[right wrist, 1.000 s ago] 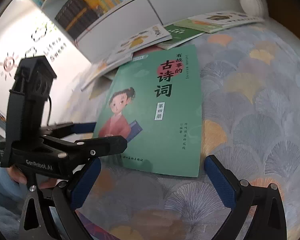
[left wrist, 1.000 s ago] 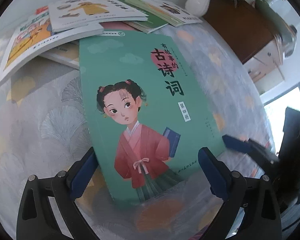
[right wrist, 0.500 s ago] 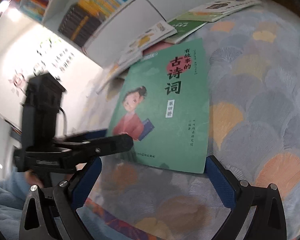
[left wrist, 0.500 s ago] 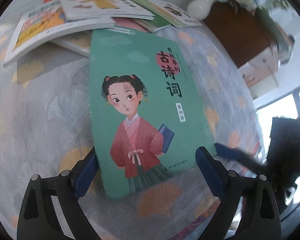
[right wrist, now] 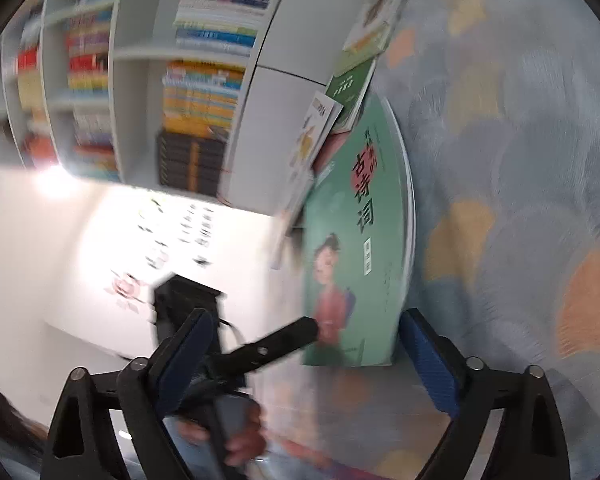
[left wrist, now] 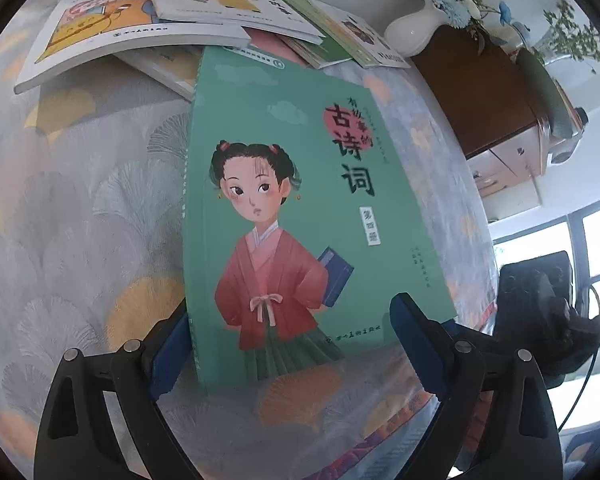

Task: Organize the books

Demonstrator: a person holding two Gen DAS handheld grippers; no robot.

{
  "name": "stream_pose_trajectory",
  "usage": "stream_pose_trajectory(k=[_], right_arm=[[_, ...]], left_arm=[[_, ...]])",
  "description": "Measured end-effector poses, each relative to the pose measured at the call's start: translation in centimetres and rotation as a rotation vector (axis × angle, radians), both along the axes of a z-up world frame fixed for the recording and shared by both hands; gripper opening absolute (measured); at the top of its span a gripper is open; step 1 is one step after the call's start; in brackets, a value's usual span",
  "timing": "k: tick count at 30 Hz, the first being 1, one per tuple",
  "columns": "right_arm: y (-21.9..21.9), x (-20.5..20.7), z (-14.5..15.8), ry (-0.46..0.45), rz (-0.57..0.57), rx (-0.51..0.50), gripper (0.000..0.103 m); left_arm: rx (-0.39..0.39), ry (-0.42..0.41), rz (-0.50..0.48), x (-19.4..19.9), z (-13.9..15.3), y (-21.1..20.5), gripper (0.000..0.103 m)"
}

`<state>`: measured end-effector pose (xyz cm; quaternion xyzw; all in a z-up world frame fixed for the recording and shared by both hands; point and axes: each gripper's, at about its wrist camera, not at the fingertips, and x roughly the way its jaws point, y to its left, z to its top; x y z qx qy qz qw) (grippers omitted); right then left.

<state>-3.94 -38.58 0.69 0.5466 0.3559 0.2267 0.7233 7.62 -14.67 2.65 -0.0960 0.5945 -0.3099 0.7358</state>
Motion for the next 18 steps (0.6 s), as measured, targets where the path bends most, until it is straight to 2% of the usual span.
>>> stream_pose_trajectory(k=[1,3,4,5,6,7,8,10,12,16,18], right_arm=[[0.1,0.1,-0.4,0.008,0.002,0.036,0.088],[0.7,0.5,-0.6,0.036,0.011,0.015,0.078],[1.0,0.8,-0.5,0.055,0.017,-0.022,0.062],[1.5,1.2,-0.4,0.089,0.017,-0.084,0.040],[1.8,1.5,-0.3,0.131,0.013,-0.162,0.030],[2.3,2.1,-0.7,0.192,0.011,-0.234,0.013],[2.6,2.5,-1.1,0.236,0.014,-0.262,0.010],[3.0,2.7,-1.2,0.234,-0.007,-0.290,0.010],[4.0,3.1,-0.1,0.214,0.013,-0.407,0.010],[7.4,3.5,2.9,0.135,0.104,-0.745,0.010],[8.3,3.2,3.8,0.102,0.118,-0.829,0.010]], left_arm=[[0.009,-0.008,-0.008,-0.2,0.0,-0.2,0.091],[0.029,-0.026,-0.022,-0.5,0.0,-0.5,0.091],[0.034,-0.030,-0.027,-0.7,0.0,-0.6,0.092],[0.038,-0.033,-0.030,-0.8,0.0,-0.7,0.092],[0.040,-0.035,-0.033,-0.8,0.0,-0.8,0.092],[0.045,-0.037,-0.035,-0.8,0.0,-0.9,0.092],[0.051,-0.042,-0.039,-0.9,0.0,-1.0,0.092],[0.054,-0.045,-0.039,-1.1,0.1,-0.9,0.092],[0.045,-0.044,-0.029,-1.2,0.2,-0.8,0.092],[-0.015,-0.053,-0.032,-1.4,0.9,-0.1,0.090],[-0.032,-0.069,-0.038,-1.5,1.5,0.0,0.090]])
